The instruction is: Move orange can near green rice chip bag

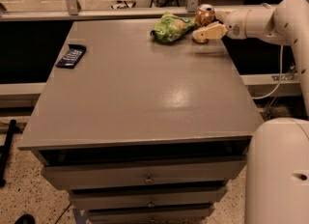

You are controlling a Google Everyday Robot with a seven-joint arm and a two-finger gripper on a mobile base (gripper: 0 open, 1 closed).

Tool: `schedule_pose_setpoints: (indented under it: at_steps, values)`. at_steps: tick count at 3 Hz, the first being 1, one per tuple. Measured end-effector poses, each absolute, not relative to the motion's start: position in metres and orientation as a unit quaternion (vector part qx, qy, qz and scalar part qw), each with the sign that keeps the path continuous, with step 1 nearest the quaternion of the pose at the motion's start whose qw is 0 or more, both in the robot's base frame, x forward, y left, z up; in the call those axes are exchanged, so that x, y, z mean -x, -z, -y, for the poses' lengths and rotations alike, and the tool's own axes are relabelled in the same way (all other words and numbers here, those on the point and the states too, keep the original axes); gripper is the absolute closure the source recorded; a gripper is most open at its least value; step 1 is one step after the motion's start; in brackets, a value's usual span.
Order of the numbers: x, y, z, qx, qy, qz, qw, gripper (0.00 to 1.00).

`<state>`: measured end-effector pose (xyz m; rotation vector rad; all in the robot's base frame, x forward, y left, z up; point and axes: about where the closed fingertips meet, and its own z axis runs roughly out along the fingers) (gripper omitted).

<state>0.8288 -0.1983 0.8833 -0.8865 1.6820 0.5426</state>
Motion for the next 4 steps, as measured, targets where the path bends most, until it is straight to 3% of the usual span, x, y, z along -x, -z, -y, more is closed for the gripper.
schedule_pose_setpoints:
  at_steps: [1, 3, 4]
  values:
    - [-0.807, -0.905, 0.204, 0.385, -0.228, -0.704, 0.552, 0.00]
    - [-0.698, -0.990, 0.255, 0.432, -0.177, -0.678, 0.567, 0.00]
    - [-0.689, -0.997, 0.262, 0.432, -0.171, -0.679, 0.569, 0.00]
